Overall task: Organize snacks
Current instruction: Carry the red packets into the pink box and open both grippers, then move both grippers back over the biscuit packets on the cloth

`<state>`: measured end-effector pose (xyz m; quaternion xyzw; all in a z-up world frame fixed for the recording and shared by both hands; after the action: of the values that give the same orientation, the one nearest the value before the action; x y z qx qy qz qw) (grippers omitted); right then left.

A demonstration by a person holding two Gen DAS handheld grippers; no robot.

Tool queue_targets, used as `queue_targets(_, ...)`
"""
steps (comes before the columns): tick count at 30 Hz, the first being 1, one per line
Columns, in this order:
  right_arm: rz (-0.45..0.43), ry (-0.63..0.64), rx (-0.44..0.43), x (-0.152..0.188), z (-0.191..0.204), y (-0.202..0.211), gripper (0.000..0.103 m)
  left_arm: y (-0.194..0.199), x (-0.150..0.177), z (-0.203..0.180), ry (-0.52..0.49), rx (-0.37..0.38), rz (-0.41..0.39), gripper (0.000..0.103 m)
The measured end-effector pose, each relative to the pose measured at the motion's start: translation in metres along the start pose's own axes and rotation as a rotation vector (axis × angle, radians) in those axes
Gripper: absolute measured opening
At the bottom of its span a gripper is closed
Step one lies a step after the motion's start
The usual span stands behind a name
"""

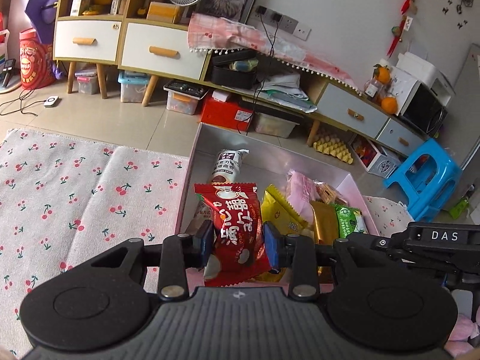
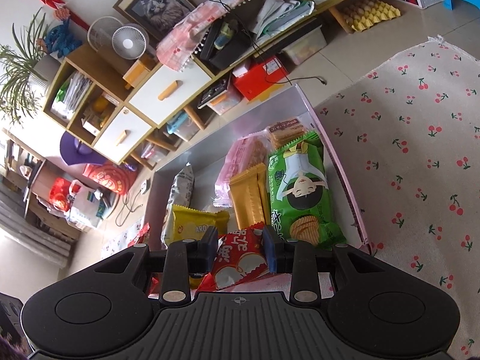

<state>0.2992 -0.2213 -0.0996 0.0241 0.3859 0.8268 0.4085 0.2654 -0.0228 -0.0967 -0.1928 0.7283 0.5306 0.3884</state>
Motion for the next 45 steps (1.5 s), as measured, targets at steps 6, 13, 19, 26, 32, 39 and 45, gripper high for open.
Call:
queue_targets(6,-0.021,-0.002,-0.004,-0.002,0.000,0.002,0.035,-0.002,0.001,-0.004,-0.091,-0.061,-0.007,0.035)
queue_targets(13,-0.022,-0.011,-0.001,-0.003,0.000,0.004,0.059,0.002,-0.001,-0.003,-0.093,-0.062,-0.012,0.066)
queue_targets(19,-0.021,-0.006,0.000,-0.002,0.002,0.005,0.067,0.004,-0.001,-0.011,-0.085,-0.027,0.008,0.076)
queue_targets(26,-0.023,0.039,0.042,0.005,0.006,0.023,0.073,0.023,-0.001,-0.021,-0.042,0.009,0.014,0.094)
queue_targets(32,-0.009,0.047,0.093,0.012,0.003,0.044,0.084,0.032,0.006,-0.027,-0.049,0.009,0.077,0.099)
queue_targets(39,-0.002,0.063,0.091,0.021,0.003,0.069,0.085,0.049,0.013,-0.022,-0.052,-0.032,0.117,0.102)
queue_targets(45,0.033,0.086,0.124,0.037,0.001,0.081,0.085,0.061,0.029,-0.017,-0.029,-0.069,0.188,0.102)
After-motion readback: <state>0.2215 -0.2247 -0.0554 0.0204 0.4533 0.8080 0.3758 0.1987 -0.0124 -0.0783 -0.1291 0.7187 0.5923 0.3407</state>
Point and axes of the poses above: each gripper's, at about its wrist camera, not at the fingertips, and y roughly against the way its jaws point, z to its left, x to its underside, the point moved 10 cm from there along -y, roughly the way its jaws point, and after that the axes turned 13 degrees about -y, right-handed, at the moved point
